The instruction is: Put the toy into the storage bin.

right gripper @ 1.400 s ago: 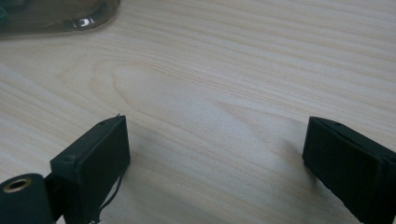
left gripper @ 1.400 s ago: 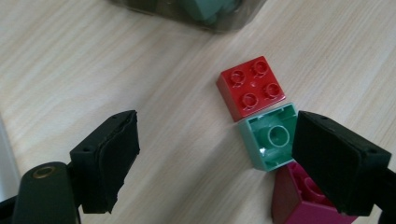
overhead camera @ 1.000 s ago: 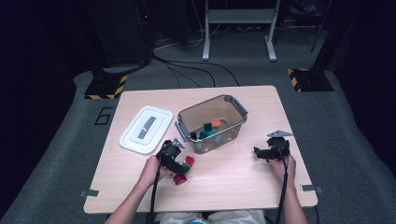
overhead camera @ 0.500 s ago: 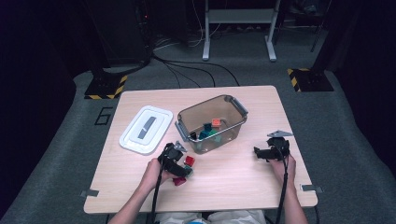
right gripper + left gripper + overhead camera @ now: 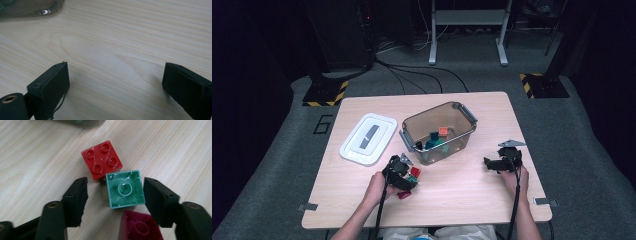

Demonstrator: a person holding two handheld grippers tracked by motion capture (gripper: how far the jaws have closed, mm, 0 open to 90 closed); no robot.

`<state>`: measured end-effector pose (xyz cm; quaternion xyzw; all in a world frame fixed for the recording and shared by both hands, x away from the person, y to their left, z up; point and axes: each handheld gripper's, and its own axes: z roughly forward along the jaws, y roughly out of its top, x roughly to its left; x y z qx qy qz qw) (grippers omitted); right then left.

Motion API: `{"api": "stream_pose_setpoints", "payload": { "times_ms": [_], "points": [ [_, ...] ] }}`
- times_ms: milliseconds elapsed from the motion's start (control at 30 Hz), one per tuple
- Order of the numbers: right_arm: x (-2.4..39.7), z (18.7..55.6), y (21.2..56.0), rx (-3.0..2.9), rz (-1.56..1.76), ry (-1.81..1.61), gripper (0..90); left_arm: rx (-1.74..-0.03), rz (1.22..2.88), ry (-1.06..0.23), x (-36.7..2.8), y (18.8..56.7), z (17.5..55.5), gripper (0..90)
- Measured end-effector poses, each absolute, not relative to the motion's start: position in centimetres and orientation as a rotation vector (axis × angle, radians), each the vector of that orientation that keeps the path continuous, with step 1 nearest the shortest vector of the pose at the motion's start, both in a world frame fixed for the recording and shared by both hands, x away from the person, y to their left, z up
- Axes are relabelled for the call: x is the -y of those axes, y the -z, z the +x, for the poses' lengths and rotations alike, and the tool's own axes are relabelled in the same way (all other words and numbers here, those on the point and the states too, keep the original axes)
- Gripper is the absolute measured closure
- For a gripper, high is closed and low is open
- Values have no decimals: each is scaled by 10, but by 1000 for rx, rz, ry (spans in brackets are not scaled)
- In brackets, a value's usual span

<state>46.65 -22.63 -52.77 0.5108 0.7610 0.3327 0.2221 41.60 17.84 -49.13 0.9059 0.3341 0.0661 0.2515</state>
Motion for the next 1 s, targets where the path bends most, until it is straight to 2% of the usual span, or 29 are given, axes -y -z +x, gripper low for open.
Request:
{"api": "stream_pose_setpoints", "payload": {
  "times_ms": [300,733,1000],
  "points": [
    [226,466,528,-2104,1411,-918,69,-926,2459,-197,-188,498,419,579],
    [226,466,528,-2103,1411,-918,69,-960,2416,-215,-210,488,421,588],
    [226,466,528,-2103,1410,-919,68,-971,2388,-254,-224,468,424,588]
  ]
}}
